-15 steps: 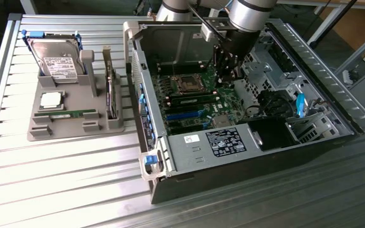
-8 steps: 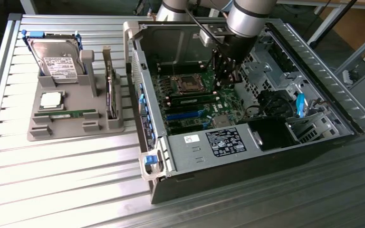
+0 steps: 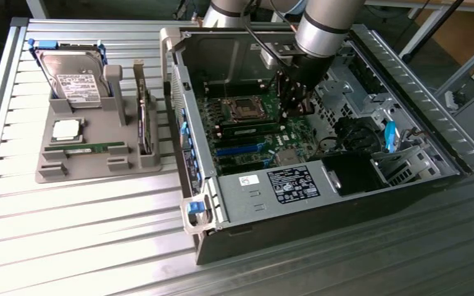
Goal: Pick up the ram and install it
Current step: 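Press down the ram until it locks into place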
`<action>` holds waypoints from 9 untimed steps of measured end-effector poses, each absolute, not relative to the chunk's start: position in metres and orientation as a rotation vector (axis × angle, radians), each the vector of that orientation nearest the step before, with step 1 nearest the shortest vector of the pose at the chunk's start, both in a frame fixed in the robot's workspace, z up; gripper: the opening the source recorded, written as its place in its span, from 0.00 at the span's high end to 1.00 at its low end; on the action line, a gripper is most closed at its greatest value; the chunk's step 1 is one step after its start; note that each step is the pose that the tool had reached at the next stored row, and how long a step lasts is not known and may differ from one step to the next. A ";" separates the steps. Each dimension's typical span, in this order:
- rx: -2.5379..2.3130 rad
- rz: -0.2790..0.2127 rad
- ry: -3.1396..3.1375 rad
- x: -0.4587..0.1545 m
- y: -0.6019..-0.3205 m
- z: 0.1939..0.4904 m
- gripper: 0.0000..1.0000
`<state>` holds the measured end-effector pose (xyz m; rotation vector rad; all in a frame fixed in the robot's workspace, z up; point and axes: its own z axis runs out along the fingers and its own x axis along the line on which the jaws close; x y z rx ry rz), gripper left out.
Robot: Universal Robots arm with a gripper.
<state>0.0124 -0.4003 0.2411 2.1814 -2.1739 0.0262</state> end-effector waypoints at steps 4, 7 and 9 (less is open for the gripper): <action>2.181 0.026 -2.174 0.016 -0.400 0.237 0.91; 2.181 0.026 -2.174 0.016 -0.400 0.235 0.91; 2.181 0.027 -2.174 0.016 -0.400 0.232 0.91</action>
